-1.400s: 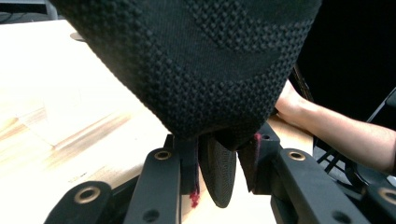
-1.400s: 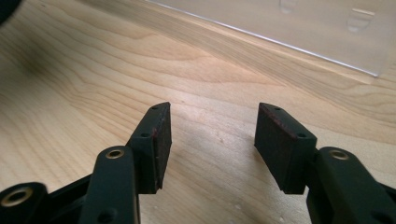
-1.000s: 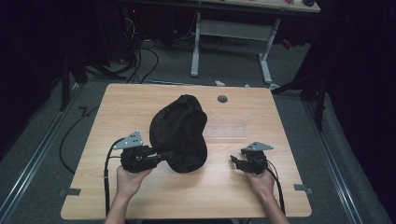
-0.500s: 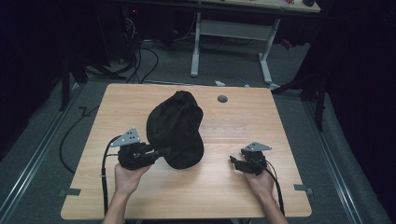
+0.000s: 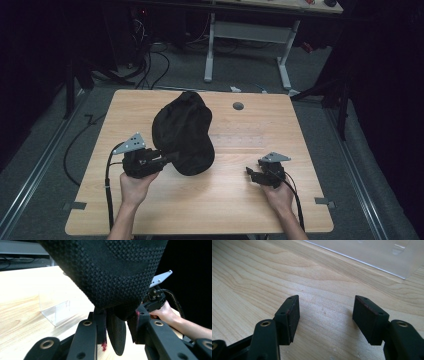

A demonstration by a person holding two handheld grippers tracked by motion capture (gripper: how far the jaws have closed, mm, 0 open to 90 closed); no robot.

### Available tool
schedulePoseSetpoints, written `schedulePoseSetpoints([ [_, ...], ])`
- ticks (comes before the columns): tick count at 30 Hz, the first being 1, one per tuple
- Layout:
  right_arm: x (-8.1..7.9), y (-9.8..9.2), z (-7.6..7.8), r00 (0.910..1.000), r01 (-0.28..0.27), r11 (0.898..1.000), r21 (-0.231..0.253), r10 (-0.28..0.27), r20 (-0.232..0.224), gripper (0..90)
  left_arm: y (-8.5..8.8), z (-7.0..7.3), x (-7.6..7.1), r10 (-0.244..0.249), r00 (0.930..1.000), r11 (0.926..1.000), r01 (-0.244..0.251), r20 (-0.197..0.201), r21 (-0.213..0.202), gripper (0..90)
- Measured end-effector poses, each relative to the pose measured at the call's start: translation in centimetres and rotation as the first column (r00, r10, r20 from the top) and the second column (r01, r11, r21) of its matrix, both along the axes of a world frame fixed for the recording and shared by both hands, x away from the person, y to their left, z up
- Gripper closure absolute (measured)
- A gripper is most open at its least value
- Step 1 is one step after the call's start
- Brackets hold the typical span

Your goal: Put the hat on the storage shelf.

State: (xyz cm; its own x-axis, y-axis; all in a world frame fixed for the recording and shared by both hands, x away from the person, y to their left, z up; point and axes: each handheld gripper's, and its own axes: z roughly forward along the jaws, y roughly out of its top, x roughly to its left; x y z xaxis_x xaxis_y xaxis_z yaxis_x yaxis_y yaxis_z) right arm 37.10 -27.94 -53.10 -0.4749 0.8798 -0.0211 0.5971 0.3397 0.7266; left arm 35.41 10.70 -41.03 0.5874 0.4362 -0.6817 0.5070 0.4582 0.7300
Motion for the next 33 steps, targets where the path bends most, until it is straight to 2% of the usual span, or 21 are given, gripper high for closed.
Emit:
schedulePoseSetpoints([
  [20,0.0,0.0,0.0,1.0,0.001,1.0,0.001,-0.001,-0.001,38.5,0.6,1.4,1.4,0.08,0.9964,0.9968,-0.08,0.027,-0.006,71.1],
  [33,0.0,0.0,0.0,1.0,0.0,1.0,0.001,0.0,-0.001,38.3,-0.1,2.4,3.0,0.132,0.9888,0.9903,-0.134,0.071,0.036,71.1],
])
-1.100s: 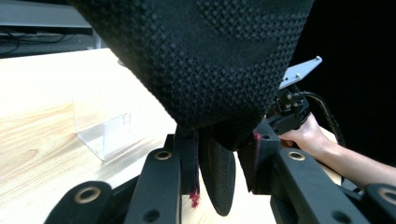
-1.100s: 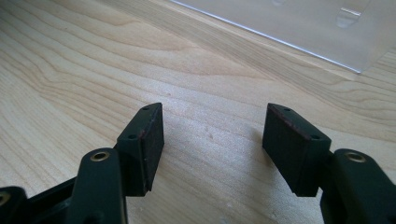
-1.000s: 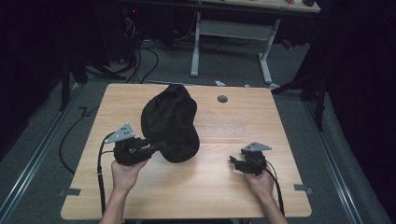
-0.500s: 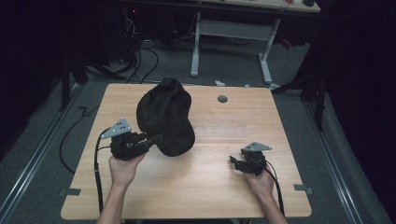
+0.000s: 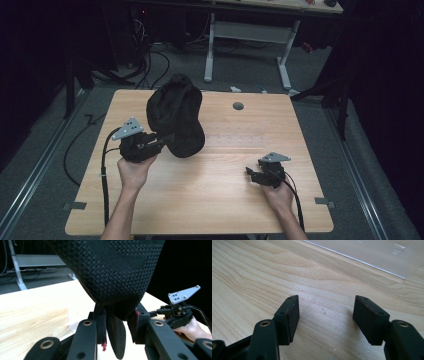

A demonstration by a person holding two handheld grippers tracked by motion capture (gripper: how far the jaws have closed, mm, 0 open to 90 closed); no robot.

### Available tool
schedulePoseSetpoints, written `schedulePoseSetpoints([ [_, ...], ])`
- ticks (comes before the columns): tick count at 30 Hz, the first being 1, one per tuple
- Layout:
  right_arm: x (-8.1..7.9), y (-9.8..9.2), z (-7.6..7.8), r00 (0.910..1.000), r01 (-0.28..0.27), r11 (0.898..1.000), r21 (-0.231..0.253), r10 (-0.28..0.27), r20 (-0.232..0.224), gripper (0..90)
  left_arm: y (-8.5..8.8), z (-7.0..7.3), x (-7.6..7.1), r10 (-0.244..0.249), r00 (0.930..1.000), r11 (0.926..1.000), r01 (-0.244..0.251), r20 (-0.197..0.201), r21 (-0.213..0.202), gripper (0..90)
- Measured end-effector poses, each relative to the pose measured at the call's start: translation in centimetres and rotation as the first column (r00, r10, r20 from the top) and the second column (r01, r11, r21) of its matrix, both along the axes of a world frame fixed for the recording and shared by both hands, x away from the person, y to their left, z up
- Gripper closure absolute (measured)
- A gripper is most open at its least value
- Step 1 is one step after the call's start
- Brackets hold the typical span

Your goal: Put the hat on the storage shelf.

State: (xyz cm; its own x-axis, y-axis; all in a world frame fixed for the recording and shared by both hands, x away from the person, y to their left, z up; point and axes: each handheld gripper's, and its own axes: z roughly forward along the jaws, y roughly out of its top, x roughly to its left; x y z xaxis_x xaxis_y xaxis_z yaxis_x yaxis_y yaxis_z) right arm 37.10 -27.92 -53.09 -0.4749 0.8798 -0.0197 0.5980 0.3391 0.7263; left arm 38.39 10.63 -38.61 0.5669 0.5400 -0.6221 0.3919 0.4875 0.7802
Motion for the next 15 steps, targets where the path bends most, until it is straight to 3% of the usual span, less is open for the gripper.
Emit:
schedulePoseSetpoints([
  [4,0.0,0.0,0.0,1.0,0.002,1.0,0.001,-0.002,0.0,38.2,-0.2,0.3,0.7,0.02,0.9998,0.9998,-0.02,0.003,-0.002,71.1],
  [15,0.0,0.0,0.0,1.0,0.003,1.0,0.0,-0.003,0.0,37.9,-1.3,0.2,2.4,0.078,0.9967,0.9941,-0.08,0.023,0.074,71.1],
])
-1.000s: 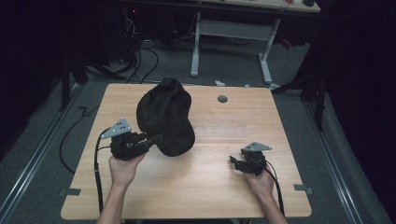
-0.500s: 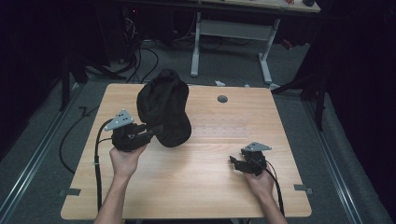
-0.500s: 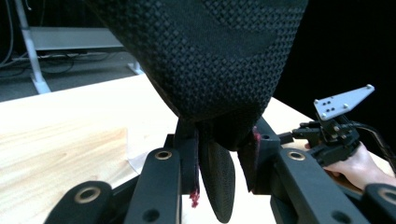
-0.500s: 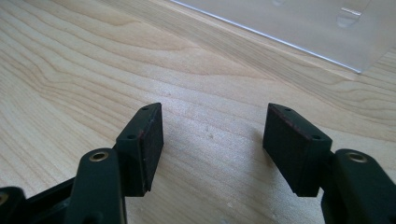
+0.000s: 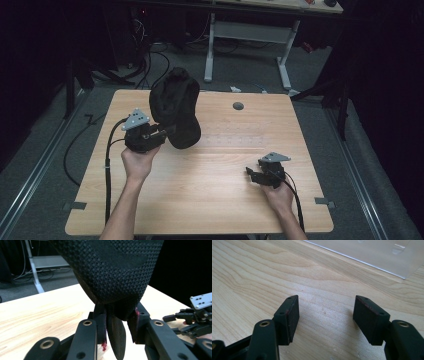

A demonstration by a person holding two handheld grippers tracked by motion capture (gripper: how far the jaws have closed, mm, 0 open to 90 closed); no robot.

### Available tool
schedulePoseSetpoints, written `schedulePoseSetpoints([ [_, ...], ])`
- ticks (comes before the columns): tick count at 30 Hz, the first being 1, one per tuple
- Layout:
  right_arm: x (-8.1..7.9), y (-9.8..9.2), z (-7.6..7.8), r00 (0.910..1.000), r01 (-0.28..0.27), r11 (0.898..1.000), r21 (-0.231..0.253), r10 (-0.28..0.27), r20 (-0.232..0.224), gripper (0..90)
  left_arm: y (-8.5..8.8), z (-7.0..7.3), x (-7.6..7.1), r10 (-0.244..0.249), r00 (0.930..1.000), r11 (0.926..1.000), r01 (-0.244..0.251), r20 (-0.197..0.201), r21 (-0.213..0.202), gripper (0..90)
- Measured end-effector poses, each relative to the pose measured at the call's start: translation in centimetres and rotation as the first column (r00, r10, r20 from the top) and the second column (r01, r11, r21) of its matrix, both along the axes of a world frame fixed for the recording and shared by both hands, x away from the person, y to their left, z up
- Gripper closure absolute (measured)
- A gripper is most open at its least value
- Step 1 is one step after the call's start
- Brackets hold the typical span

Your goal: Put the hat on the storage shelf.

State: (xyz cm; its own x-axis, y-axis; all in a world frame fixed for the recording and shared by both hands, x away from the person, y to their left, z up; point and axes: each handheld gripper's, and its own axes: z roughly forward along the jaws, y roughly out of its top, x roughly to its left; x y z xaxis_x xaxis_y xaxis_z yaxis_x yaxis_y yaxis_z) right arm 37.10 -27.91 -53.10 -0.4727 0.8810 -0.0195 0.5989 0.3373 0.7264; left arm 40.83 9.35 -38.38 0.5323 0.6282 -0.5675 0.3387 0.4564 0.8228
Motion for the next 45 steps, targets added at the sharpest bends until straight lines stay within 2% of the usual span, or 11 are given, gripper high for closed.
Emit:
schedulePoseSetpoints([
  [8,0.0,0.0,0.0,1.0,-0.001,1.0,-0.001,0.001,-0.001,37.8,-0.8,0.1,1.1,0.026,0.9996,0.9991,-0.026,0.012,0.034,71.1],
  [20,0.0,0.0,0.0,1.0,-0.001,1.0,-0.001,0.001,0.0,37.6,-2.3,-1.0,2.1,0.048,0.9987,0.9935,-0.05,0.019,0.102,71.1],
  [25,0.0,0.0,0.0,1.0,-0.001,1.0,-0.002,0.001,0.0,37.6,-2.6,-1.3,2.4,0.056,0.9982,0.9926,-0.058,0.023,0.107,71.0],
  [32,0.0,0.0,0.0,1.0,-0.001,1.0,-0.002,0.001,0.0,37.6,-3.2,-2.1,2.7,0.056,0.998,0.9892,-0.06,0.029,0.134,71.0],
  [37,0.0,0.0,0.0,1.0,-0.001,1.0,-0.001,0.001,0.001,37.6,-3.5,-2.9,2.9,0.056,0.9982,0.9887,-0.058,0.021,0.138,70.7],
  [40,0.0,0.0,0.0,1.0,-0.002,1.0,-0.001,0.002,0.001,37.4,-3.4,-3.2,2.9,0.059,0.9981,0.9907,-0.061,0.018,0.121,70.2],
  [45,0.0,0.0,0.0,1.0,-0.003,1.0,-0.001,0.003,0.0,37.4,-3.4,-3.3,2.7,0.064,0.9978,0.9901,-0.065,0.013,0.124,68.4],
])
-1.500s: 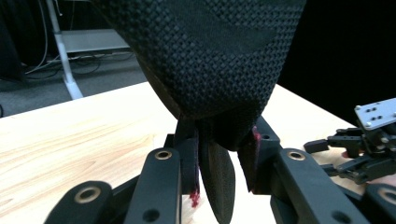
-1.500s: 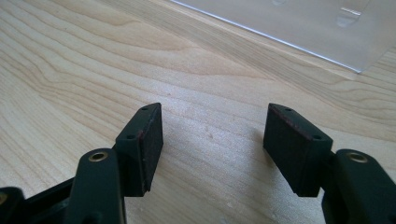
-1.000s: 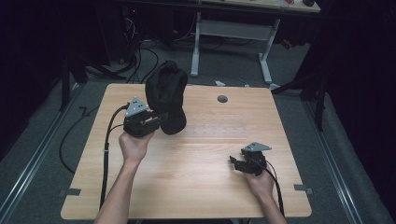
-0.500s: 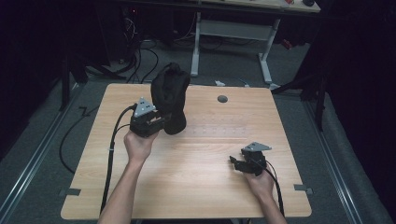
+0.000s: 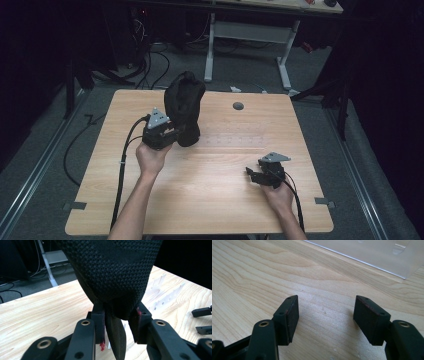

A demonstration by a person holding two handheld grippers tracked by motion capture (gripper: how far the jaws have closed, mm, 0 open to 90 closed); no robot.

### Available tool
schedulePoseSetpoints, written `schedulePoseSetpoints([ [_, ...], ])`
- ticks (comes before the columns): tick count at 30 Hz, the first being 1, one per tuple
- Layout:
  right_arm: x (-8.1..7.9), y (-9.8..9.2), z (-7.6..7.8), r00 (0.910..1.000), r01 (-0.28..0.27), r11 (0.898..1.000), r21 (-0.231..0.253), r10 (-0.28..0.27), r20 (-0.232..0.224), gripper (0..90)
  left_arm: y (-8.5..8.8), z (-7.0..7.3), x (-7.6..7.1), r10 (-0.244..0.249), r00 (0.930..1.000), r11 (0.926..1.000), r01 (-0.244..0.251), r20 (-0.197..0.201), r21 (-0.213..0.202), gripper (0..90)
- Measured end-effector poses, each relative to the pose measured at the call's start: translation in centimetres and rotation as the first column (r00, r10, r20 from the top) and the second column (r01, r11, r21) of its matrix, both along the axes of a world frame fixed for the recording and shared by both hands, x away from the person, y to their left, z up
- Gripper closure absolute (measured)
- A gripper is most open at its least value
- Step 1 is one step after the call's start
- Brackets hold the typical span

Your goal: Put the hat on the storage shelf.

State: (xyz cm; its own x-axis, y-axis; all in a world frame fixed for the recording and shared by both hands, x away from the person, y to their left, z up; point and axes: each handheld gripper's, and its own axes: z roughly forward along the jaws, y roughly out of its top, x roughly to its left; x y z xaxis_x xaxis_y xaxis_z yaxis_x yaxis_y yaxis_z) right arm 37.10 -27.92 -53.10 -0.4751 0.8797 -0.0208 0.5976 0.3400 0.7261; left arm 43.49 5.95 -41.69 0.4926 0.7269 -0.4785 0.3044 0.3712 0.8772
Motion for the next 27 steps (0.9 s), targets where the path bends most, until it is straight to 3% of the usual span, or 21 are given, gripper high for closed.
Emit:
schedulePoseSetpoints([
  [10,0.0,0.0,0.0,1.0,0.0,1.0,0.0,0.0,0.0,37.4,0.5,-0.2,-0.5,-0.004,0.9994,0.9996,0.003,-0.034,-0.03,62.6],
  [14,0.0,0.0,0.0,1.0,0.0,1.0,0.0,0.0,0.0,37.4,0.9,-0.1,-0.4,0.0,0.9985,0.9969,-0.005,-0.054,-0.079,47.2],
  [18,0.0,0.0,0.0,1.0,0.0,1.0,0.0,0.0,0.0,37.4,1.3,0.1,-0.4,-0.011,0.9974,0.9948,0.004,-0.071,-0.101,34.6],
  [27,0.0,0.0,0.0,1.0,0.0,1.0,0.0,0.0,0.0,37.3,2.1,-0.2,-1.3,-0.033,0.995,0.9917,0.021,-0.095,-0.127,27.3],
])
